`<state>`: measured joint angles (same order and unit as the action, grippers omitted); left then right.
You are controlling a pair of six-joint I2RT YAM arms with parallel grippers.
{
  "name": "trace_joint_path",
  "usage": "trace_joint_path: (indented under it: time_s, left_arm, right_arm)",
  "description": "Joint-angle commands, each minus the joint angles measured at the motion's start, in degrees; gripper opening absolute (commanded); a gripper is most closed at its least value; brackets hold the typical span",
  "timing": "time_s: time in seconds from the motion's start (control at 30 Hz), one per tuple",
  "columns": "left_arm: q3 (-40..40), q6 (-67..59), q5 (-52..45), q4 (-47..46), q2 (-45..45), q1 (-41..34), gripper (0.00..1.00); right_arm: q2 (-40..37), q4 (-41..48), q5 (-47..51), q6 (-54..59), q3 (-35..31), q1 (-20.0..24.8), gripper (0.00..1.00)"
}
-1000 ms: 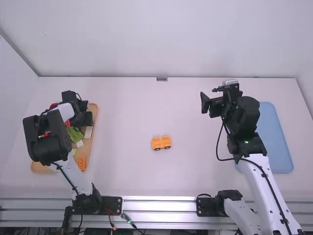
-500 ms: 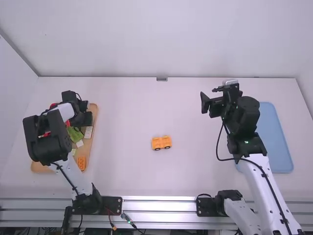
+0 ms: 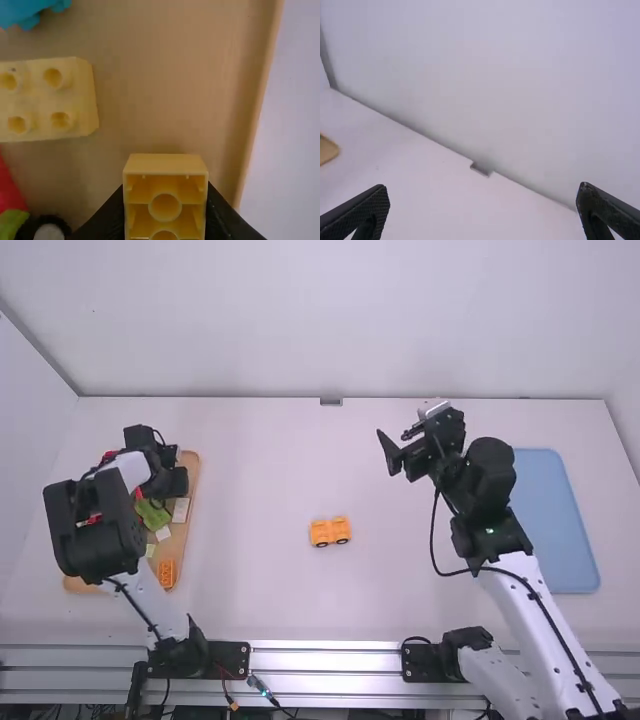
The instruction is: Assemble lego blocks to make yellow taxi
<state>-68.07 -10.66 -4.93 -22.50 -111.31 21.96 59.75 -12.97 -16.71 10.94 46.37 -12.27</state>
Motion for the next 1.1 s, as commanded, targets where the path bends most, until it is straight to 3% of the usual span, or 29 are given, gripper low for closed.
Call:
trace_joint_path:
  time_s: [0.0,0.2,0.27,0.43,0.77,1.07]
  left_arm:
    - [0.11,0.07,-3.3,-0.26,6.19,0.07,0.19]
    - [0.11,-6.21,-15.3,-1.18,13.44,-2.45,0.19]
    - [0.22,-9.75,-22.45,-1.29,15.76,-4.5,0.13]
    - [1.42,-18.1,-39.26,0.11,19.54,-9.9,0.13]
    - [5.31,-25.64,-56.7,8.07,20.2,-21.92,0.11]
    - [9.88,-22.88,-69.75,22.16,20.13,-24.55,0.13]
  right_arm:
    - [4.48,-3.45,-0.94,-3.08,-0.7,0.26,0.99]
    - [20.55,-20.11,-15.65,-11.02,-0.7,2.8,0.99]
    - [26.93,-29.16,-24.65,-15.34,-0.61,3.93,0.99]
    - [38.21,-44.06,-40.19,-25.88,2.1,5.81,0.99]
    - [48.83,-48.3,-59.23,-30.64,10.99,2.29,1.0]
    - [49.33,-48.96,-63.67,-30.64,11.96,-0.5,0.99]
